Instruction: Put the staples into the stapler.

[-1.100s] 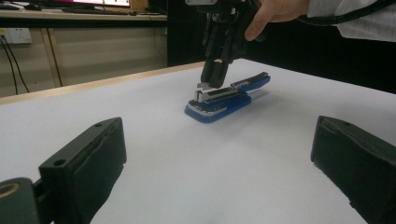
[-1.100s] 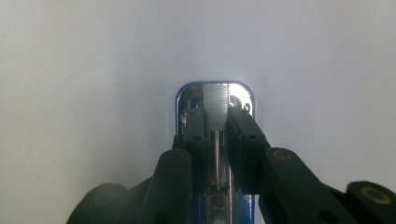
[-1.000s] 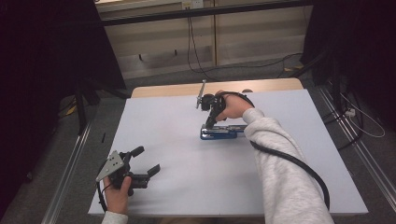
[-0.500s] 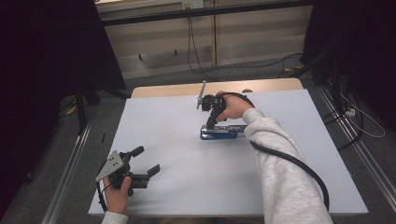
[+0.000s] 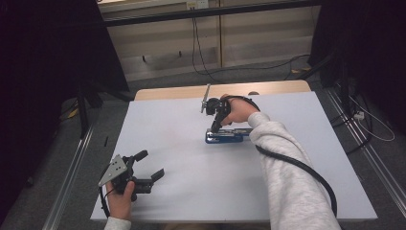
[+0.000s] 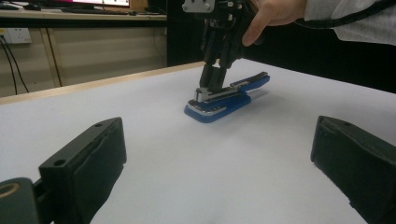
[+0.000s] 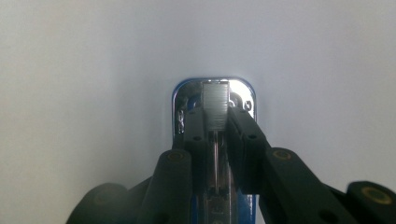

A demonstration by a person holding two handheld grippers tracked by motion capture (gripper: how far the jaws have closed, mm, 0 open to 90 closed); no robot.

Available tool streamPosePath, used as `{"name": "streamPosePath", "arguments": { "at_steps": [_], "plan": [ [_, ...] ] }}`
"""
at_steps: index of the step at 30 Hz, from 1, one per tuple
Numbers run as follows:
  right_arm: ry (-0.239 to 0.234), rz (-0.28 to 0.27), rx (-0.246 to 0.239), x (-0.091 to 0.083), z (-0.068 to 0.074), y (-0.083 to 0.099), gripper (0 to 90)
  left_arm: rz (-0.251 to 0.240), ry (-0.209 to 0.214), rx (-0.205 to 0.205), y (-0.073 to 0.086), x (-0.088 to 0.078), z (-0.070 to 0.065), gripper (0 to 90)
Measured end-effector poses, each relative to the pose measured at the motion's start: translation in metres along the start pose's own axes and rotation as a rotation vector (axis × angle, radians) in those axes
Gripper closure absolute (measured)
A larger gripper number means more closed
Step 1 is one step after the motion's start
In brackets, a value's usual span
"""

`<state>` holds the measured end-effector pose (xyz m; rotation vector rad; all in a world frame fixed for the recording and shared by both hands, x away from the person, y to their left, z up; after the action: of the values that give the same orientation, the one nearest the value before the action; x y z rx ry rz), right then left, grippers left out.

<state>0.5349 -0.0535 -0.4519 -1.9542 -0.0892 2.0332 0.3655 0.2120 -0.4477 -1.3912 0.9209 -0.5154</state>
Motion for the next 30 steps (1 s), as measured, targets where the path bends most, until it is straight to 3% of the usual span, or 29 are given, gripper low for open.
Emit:
{"name": "streamPosePath", "arguments": {
  "at_steps": [13,15,19,20,26,30],
  "plan": [
    [0.014,-0.031,0.044,-0.003,-0.002,0.006,70.3,0.002,0.002,0.009,0.0,0.001,0.0,3.3],
    [0.013,-0.074,0.067,-0.007,-0.001,0.012,68.7,0.0,-0.001,0.004,0.0,0.002,0.001,3.3],
    [0.014,-0.112,0.105,-0.013,0.0,0.021,65.1,0.003,0.002,0.008,0.0,0.002,0.001,3.3],
    [0.015,-0.123,0.117,-0.015,0.001,0.024,64.2,0.004,0.004,-0.009,0.001,0.003,0.002,3.3],
    [0.034,-0.194,0.183,-0.026,0.001,0.037,56.7,0.008,0.017,-0.021,0.001,0.004,0.002,3.3],
    [0.05,-0.208,0.221,-0.028,0.003,0.048,51.6,0.012,0.025,-0.035,0.001,0.007,0.001,3.3]
  ]
}}
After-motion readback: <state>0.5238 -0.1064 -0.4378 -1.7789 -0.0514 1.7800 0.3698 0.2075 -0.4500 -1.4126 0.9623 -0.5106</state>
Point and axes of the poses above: each handheld gripper's, and its own axes: x roughly forward along the jaws, y roughly out of its underside, z roughly to its left, the point moved 6 cm from there along x, roughly forward along the jaws, and after that the axes turned 4 degrees about z, right-handed, at the moved point
